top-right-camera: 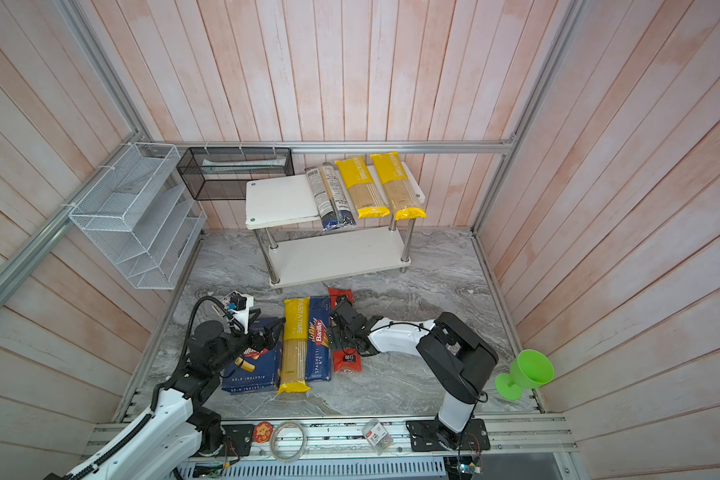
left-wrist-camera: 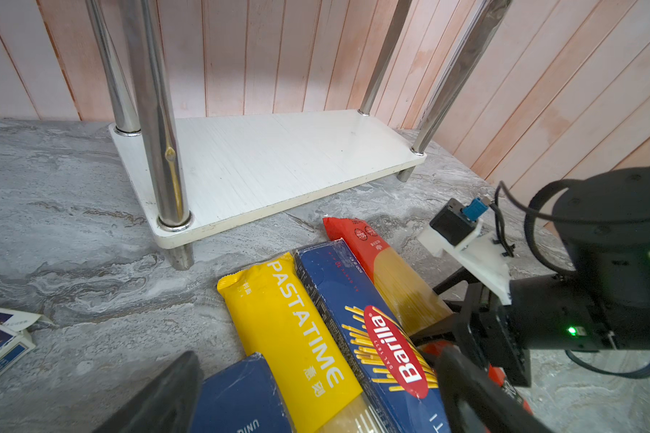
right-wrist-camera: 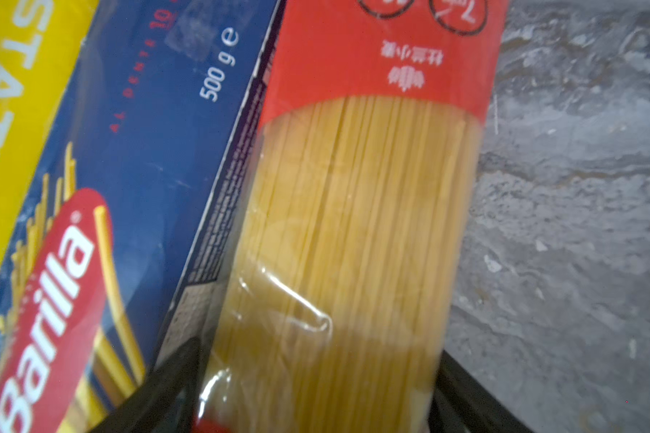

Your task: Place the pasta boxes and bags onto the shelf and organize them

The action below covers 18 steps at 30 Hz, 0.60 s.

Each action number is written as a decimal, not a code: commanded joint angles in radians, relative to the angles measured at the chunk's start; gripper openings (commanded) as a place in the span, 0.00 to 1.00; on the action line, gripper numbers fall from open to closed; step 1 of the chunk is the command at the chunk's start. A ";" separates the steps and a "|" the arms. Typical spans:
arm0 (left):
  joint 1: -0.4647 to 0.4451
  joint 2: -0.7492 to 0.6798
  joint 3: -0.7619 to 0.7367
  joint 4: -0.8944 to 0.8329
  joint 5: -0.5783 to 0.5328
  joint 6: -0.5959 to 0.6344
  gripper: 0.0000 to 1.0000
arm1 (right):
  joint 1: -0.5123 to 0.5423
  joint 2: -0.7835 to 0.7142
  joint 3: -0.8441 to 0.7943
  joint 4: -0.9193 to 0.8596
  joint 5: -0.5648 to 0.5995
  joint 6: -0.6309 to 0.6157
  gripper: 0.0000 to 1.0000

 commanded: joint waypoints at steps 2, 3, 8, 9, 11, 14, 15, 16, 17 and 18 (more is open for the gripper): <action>-0.003 -0.007 0.006 0.001 -0.007 0.003 1.00 | 0.009 0.076 -0.016 -0.118 0.023 0.034 0.89; -0.002 -0.006 0.006 0.001 -0.006 0.003 1.00 | 0.008 0.073 -0.022 -0.114 0.024 0.037 0.89; -0.003 -0.006 0.005 0.002 -0.005 0.003 1.00 | 0.009 0.029 -0.068 -0.076 0.025 0.055 0.86; -0.003 -0.006 0.006 0.002 -0.006 0.004 1.00 | 0.009 0.016 -0.076 -0.063 0.026 0.056 0.85; -0.003 -0.007 0.005 0.003 -0.005 0.003 1.00 | 0.008 -0.005 -0.095 -0.036 0.018 0.052 0.81; -0.003 -0.006 0.005 0.003 -0.005 0.003 1.00 | 0.018 -0.057 -0.137 0.031 0.024 0.041 0.76; -0.003 -0.006 0.006 0.001 -0.008 0.003 1.00 | 0.018 -0.072 -0.150 0.050 0.020 0.042 0.74; -0.003 -0.007 0.005 0.000 -0.006 0.003 1.00 | 0.018 -0.083 -0.157 0.060 0.019 0.042 0.72; -0.003 -0.008 0.005 0.001 -0.006 0.003 1.00 | 0.017 -0.088 -0.162 0.066 0.022 0.043 0.70; -0.003 -0.009 0.005 0.002 -0.005 0.004 1.00 | 0.018 -0.090 -0.164 0.066 0.024 0.041 0.68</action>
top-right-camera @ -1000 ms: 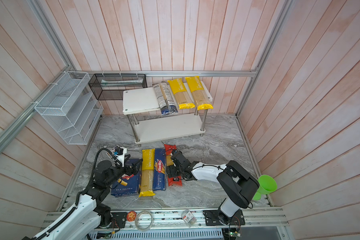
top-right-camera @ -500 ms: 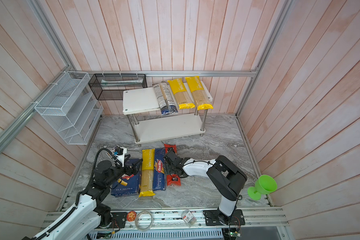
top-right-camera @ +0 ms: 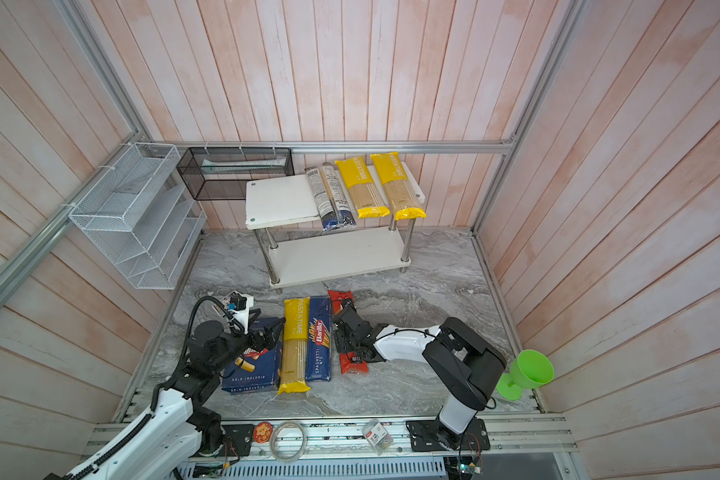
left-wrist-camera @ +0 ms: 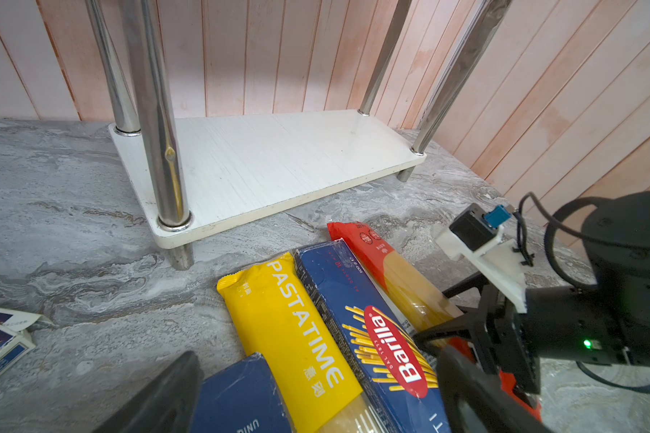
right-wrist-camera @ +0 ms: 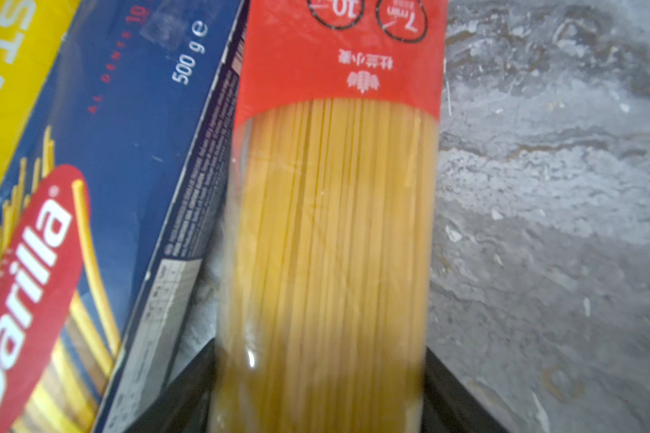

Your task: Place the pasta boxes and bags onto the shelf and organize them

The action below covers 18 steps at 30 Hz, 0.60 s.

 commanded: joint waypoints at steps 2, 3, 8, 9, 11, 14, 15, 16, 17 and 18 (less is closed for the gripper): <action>-0.003 -0.011 0.004 0.001 -0.005 0.004 1.00 | 0.008 0.001 -0.034 -0.033 -0.018 0.014 0.66; -0.003 -0.012 0.004 0.000 -0.005 0.003 1.00 | 0.008 0.006 -0.035 -0.033 -0.015 0.016 0.65; -0.003 -0.014 0.002 0.001 -0.007 0.004 1.00 | 0.011 0.006 -0.047 -0.013 -0.021 0.024 0.54; -0.003 -0.013 0.003 0.001 -0.008 0.003 0.99 | 0.011 0.000 -0.048 -0.008 -0.021 0.023 0.49; -0.003 -0.011 0.004 0.000 -0.010 0.003 1.00 | 0.012 -0.009 -0.047 -0.006 -0.026 0.022 0.46; -0.003 -0.012 0.004 0.000 -0.008 0.003 1.00 | 0.013 -0.031 -0.042 -0.014 -0.027 0.020 0.42; -0.003 -0.012 0.005 0.001 -0.008 0.003 1.00 | 0.013 -0.040 -0.045 -0.013 -0.026 0.021 0.41; -0.003 -0.012 0.004 0.000 -0.008 0.003 1.00 | 0.013 -0.055 -0.049 -0.010 -0.023 0.025 0.39; -0.003 -0.013 0.004 0.000 -0.008 0.003 1.00 | 0.013 -0.070 -0.056 -0.003 -0.022 0.029 0.38; -0.003 -0.013 0.003 0.000 -0.008 0.003 1.00 | 0.013 -0.085 -0.061 0.002 -0.023 0.032 0.36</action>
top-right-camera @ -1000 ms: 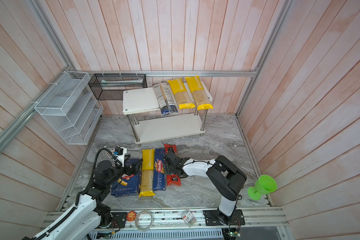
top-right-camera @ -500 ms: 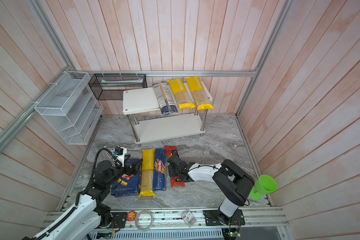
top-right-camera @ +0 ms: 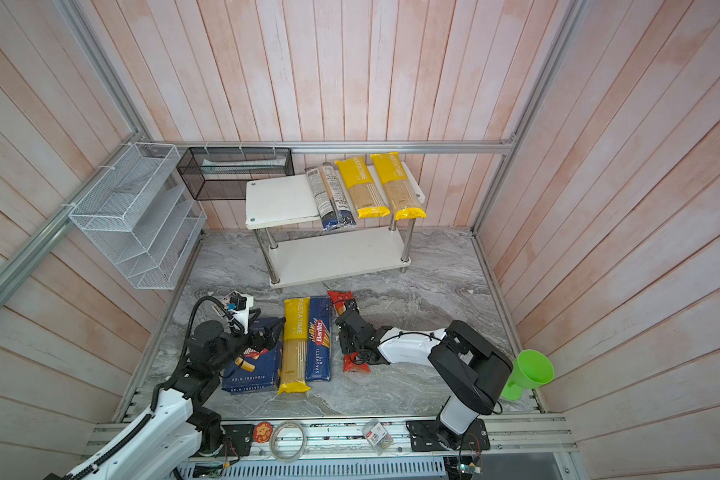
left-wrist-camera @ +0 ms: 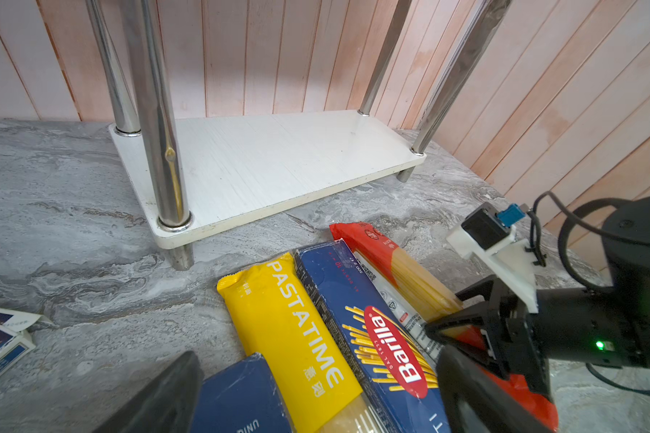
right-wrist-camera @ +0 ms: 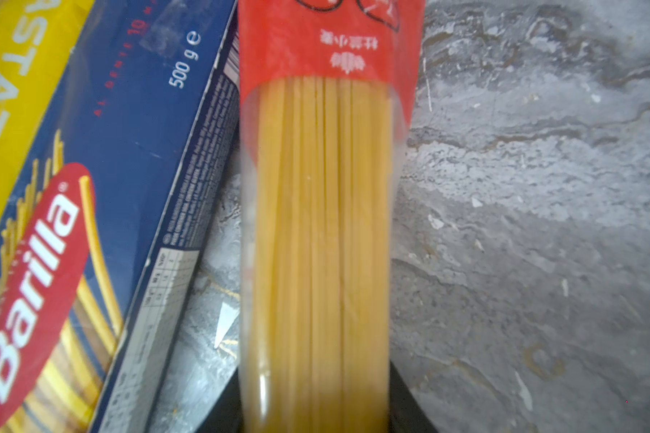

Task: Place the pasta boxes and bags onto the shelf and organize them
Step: 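Lift the red-and-yellow bag upright with the right gripper toward the shelf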

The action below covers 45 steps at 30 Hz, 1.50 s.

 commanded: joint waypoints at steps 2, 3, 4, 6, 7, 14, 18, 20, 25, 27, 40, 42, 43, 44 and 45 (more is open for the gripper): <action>-0.003 -0.013 0.003 0.001 -0.007 0.003 1.00 | 0.013 -0.082 -0.039 -0.005 -0.035 0.017 0.33; -0.003 -0.015 0.002 0.000 -0.007 0.003 1.00 | 0.013 -0.101 -0.046 0.003 -0.039 0.018 0.33; -0.003 -0.013 0.002 0.000 -0.007 0.003 1.00 | 0.013 -0.123 -0.049 0.006 -0.043 0.019 0.33; -0.003 -0.013 0.003 0.001 -0.009 0.003 1.00 | 0.013 -0.161 -0.047 -0.002 -0.048 0.023 0.31; -0.003 -0.011 0.003 0.000 -0.008 0.003 1.00 | 0.013 -0.182 -0.049 -0.003 -0.048 0.023 0.31; -0.003 -0.011 0.003 0.001 -0.008 0.003 1.00 | 0.013 -0.267 -0.022 -0.055 -0.037 0.001 0.27; -0.003 -0.008 0.005 0.001 -0.007 0.003 1.00 | 0.016 -0.299 0.024 -0.092 -0.047 -0.024 0.26; -0.003 -0.009 0.005 0.001 -0.006 0.003 1.00 | 0.019 -0.323 0.043 -0.102 -0.048 -0.032 0.25; -0.003 -0.011 0.004 0.003 -0.005 0.004 1.00 | 0.029 -0.363 0.105 -0.141 -0.059 -0.067 0.24; -0.003 -0.010 0.005 0.003 -0.004 0.003 1.00 | 0.041 -0.369 0.140 -0.166 -0.059 -0.088 0.23; -0.003 -0.008 0.007 -0.008 -0.048 -0.015 1.00 | 0.123 -0.398 0.343 -0.232 -0.034 -0.164 0.23; -0.003 -0.011 0.005 -0.010 -0.034 -0.028 1.00 | 0.123 -0.403 0.352 -0.225 -0.033 -0.164 0.23; -0.003 -0.015 -0.002 -0.008 -0.025 -0.035 1.00 | 0.123 -0.408 0.353 -0.212 -0.034 -0.163 0.23; -0.003 -0.017 -0.010 -0.002 -0.025 -0.043 1.00 | 0.123 -0.413 0.353 -0.196 -0.031 -0.164 0.23; -0.003 -0.021 -0.014 0.002 -0.028 -0.051 1.00 | 0.123 -0.415 0.358 -0.186 -0.034 -0.169 0.23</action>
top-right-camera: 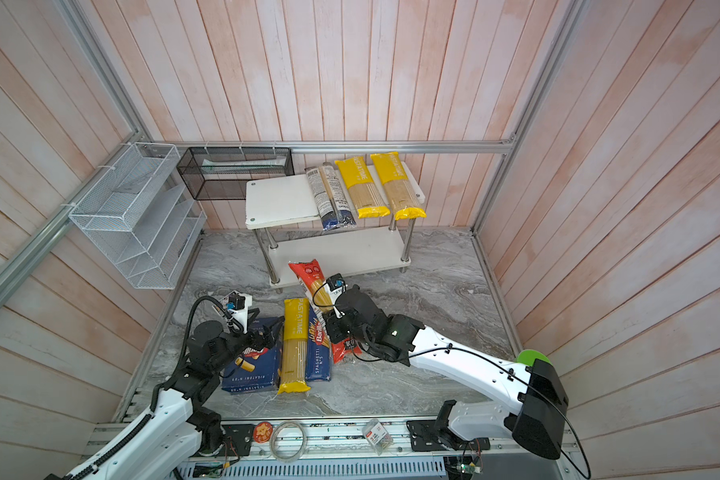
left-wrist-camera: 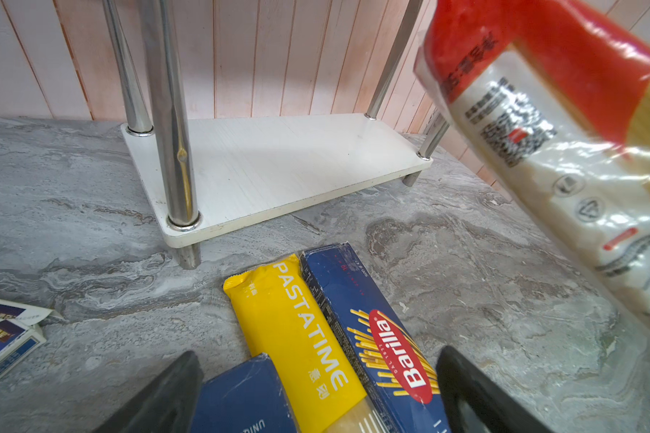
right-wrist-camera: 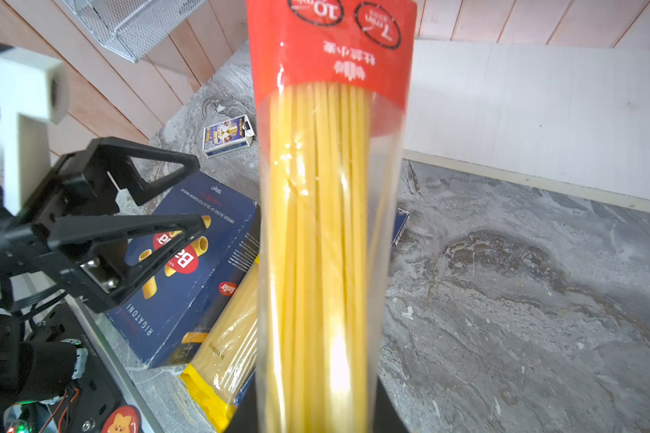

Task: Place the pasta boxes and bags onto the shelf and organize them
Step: 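Lift the red-and-yellow bag upright with the right gripper toward the shelf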

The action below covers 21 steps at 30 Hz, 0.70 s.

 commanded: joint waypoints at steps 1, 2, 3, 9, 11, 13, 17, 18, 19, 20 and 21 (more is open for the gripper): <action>-0.003 -0.018 -0.017 0.001 -0.019 -0.035 1.00 | 0.000 -0.050 0.071 0.123 0.023 -0.031 0.23; -0.003 -0.019 -0.021 0.005 -0.030 -0.041 1.00 | 0.000 -0.046 0.089 0.122 0.022 -0.039 0.23; -0.003 -0.019 -0.022 0.007 -0.033 -0.044 1.00 | 0.001 -0.041 0.103 0.118 0.021 -0.044 0.23; -0.002 -0.019 -0.075 0.091 0.022 -0.046 1.00 | 0.004 -0.005 0.219 0.069 -0.003 -0.090 0.23; -0.002 -0.020 -0.085 0.103 0.016 -0.047 1.00 | 0.006 0.007 0.255 0.060 -0.013 -0.097 0.23; -0.002 -0.020 -0.093 0.115 0.017 -0.047 1.00 | 0.007 0.021 0.285 0.057 -0.011 -0.106 0.23; -0.002 -0.014 -0.096 0.123 0.016 -0.047 1.00 | 0.007 0.062 0.353 0.049 0.002 -0.128 0.23; -0.001 -0.012 -0.096 0.125 0.018 -0.048 1.00 | 0.007 0.072 0.369 0.049 0.005 -0.134 0.23; -0.002 -0.010 -0.094 0.125 0.021 -0.046 1.00 | 0.008 0.084 0.389 0.051 0.012 -0.140 0.23; -0.002 -0.007 -0.094 0.125 0.025 -0.044 1.00 | 0.007 0.095 0.407 0.055 0.017 -0.148 0.23; -0.002 -0.006 -0.094 0.127 0.028 -0.043 1.00 | 0.007 0.104 0.422 0.061 0.020 -0.153 0.23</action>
